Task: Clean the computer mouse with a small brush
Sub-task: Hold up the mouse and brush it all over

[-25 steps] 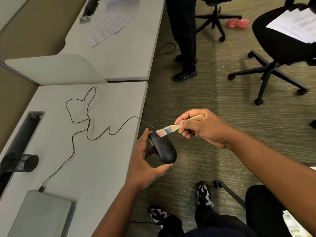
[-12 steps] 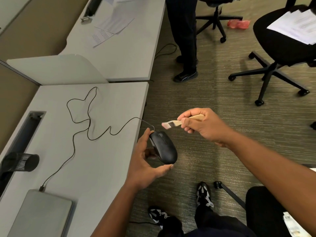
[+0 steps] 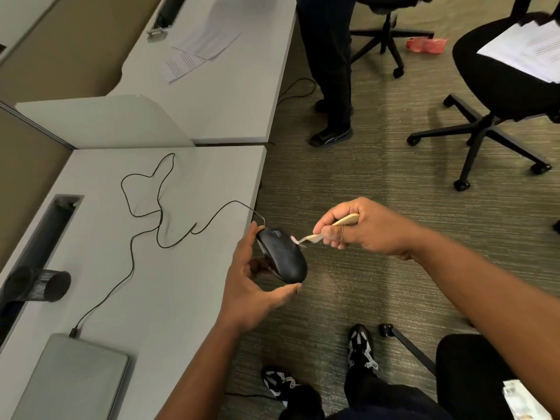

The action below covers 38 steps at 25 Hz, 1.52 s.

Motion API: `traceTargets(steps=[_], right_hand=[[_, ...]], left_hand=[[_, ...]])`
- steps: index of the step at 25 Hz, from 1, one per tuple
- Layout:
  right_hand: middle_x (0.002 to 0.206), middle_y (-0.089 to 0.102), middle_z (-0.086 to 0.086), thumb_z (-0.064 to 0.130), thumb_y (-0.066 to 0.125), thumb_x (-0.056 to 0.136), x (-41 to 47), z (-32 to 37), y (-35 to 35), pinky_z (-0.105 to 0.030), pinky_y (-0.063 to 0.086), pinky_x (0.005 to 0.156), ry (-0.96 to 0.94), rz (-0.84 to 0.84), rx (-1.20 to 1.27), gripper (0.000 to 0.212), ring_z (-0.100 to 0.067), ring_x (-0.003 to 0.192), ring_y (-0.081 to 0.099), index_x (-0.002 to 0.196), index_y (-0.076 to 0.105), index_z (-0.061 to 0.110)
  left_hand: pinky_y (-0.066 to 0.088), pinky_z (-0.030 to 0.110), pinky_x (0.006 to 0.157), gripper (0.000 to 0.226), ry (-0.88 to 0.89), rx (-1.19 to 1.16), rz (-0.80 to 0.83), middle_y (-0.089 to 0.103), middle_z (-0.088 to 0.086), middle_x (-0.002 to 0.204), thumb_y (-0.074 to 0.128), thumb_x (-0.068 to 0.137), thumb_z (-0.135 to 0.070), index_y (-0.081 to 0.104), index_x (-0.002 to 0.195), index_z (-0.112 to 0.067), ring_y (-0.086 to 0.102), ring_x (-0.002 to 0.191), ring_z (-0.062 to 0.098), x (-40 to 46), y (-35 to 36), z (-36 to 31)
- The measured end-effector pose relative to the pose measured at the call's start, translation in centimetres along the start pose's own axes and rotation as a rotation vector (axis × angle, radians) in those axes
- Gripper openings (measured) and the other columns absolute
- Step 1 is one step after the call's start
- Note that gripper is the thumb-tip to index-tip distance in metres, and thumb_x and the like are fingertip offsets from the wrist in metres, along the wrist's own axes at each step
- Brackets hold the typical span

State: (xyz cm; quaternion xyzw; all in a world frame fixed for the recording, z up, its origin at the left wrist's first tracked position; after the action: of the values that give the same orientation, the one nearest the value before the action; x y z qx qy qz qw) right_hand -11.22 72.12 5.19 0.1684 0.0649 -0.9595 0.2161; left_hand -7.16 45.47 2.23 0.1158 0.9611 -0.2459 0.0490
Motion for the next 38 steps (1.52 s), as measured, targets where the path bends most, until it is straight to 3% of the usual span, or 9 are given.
traceTargets(steps=[5, 7, 10, 14, 17, 20, 25, 30, 38], right_hand=[[0.093, 0.076, -0.021, 0.012, 0.069, 0.097, -1.2, 0.4, -0.3, -0.028, 0.058, 0.074, 0.023, 0.126, 0.052, 0.013, -0.019, 0.078, 0.068, 0.104, 0.078, 0.005], [0.094, 0.076, -0.020, 0.014, 0.068, 0.097, -0.8, 0.7, -0.2, -0.029, 0.058, 0.074, -0.011, 0.028, 0.135, 0.014, -0.021, 0.080, 0.067, 0.105, 0.077, 0.007], [0.096, 0.075, -0.018, 0.020, 0.069, 0.097, 0.6, 1.0, 0.3, -0.038, 0.058, 0.081, -0.110, -0.204, 0.082, 0.013, -0.018, 0.084, 0.066, 0.106, 0.078, 0.018], [0.094, 0.074, -0.019, 0.022, 0.071, 0.097, 1.0, 1.2, 1.2, -0.045, 0.057, 0.077, -0.112, -0.079, -0.122, 0.011, -0.016, 0.079, 0.063, 0.105, 0.079, 0.022], [0.092, 0.075, -0.016, 0.017, 0.071, 0.097, 0.2, 1.6, 0.9, -0.032, 0.056, 0.077, -0.109, -0.011, -0.122, 0.010, -0.013, 0.078, 0.064, 0.102, 0.080, 0.017], [0.093, 0.075, -0.022, 0.013, 0.070, 0.097, -0.7, 1.7, 0.8, -0.026, 0.056, 0.075, -0.056, 0.103, -0.084, 0.011, -0.013, 0.077, 0.065, 0.102, 0.079, 0.010], [0.096, 0.074, -0.024, 0.014, 0.069, 0.098, -1.0, 1.6, 1.5, -0.030, 0.057, 0.078, -0.082, 0.175, -0.031, 0.015, -0.019, 0.081, 0.066, 0.107, 0.077, 0.006], [0.094, 0.075, -0.020, 0.014, 0.071, 0.097, -1.3, 1.2, 0.0, -0.030, 0.058, 0.078, -0.064, 0.181, -0.072, 0.012, -0.015, 0.079, 0.067, 0.105, 0.079, 0.011], [0.084, 0.074, -0.013, 0.016, 0.072, 0.096, -1.4, 0.6, -1.8, -0.033, 0.053, 0.076, -0.037, 0.059, -0.118, 0.009, -0.014, 0.075, 0.063, 0.096, 0.080, 0.020]], left_hand=[[0.061, 0.039, 0.096, 0.127, 0.004, 0.010, -0.046, 0.048, -0.015, 0.156, 0.102, 0.055, -0.038, 0.028, 0.157, -0.053, 0.066, 0.123, 0.026, 0.2, -0.5, 0.5], [0.061, 0.041, 0.096, 0.129, -0.006, 0.000, -0.039, 0.047, -0.015, 0.156, 0.102, 0.054, -0.041, 0.026, 0.159, -0.049, 0.066, 0.123, 0.026, 0.2, -0.5, 0.6], [0.061, 0.031, 0.092, 0.129, -0.001, 0.016, -0.002, 0.048, -0.014, 0.155, 0.102, 0.057, -0.034, 0.026, 0.159, -0.048, 0.067, 0.119, 0.023, 0.1, -0.2, 0.2], [0.060, 0.023, 0.085, 0.127, 0.006, 0.019, 0.004, 0.049, -0.016, 0.152, 0.102, 0.061, -0.019, 0.025, 0.157, -0.050, 0.069, 0.114, 0.018, 0.1, 0.1, -0.3], [0.062, 0.034, 0.092, 0.125, 0.005, 0.046, -0.024, 0.049, -0.024, 0.148, 0.102, 0.058, -0.034, 0.025, 0.153, -0.059, 0.067, 0.118, 0.022, 0.2, -0.2, -0.2], [0.061, 0.043, 0.098, 0.127, -0.014, 0.069, -0.052, 0.044, -0.024, 0.154, 0.099, 0.054, -0.049, 0.025, 0.157, -0.054, 0.065, 0.123, 0.029, 0.2, -0.5, 0.1], [0.061, 0.036, 0.096, 0.131, -0.032, 0.092, -0.068, 0.040, -0.026, 0.154, 0.096, 0.051, -0.057, 0.025, 0.161, -0.045, 0.064, 0.124, 0.025, 0.7, -0.5, -0.4], [0.063, 0.035, 0.094, 0.133, -0.053, 0.096, -0.052, 0.043, -0.017, 0.159, 0.094, 0.043, -0.073, 0.028, 0.156, -0.052, 0.066, 0.122, 0.023, 1.1, -0.6, -0.8], [0.062, 0.026, 0.089, 0.130, -0.049, 0.019, -0.031, 0.047, -0.018, 0.155, 0.103, 0.050, -0.045, 0.031, 0.159, -0.043, 0.071, 0.115, 0.016, 1.4, -0.4, -1.3]])
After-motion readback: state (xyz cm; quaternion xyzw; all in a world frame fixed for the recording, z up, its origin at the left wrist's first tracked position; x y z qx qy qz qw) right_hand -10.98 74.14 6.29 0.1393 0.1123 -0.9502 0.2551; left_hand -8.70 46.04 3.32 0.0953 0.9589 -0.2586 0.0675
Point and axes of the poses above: each hand's wrist, its own x-axis towards the middle knuckle, its own y-axis out of the palm, z = x × y, the point moved 2 cm from there along x, towards the middle knuckle
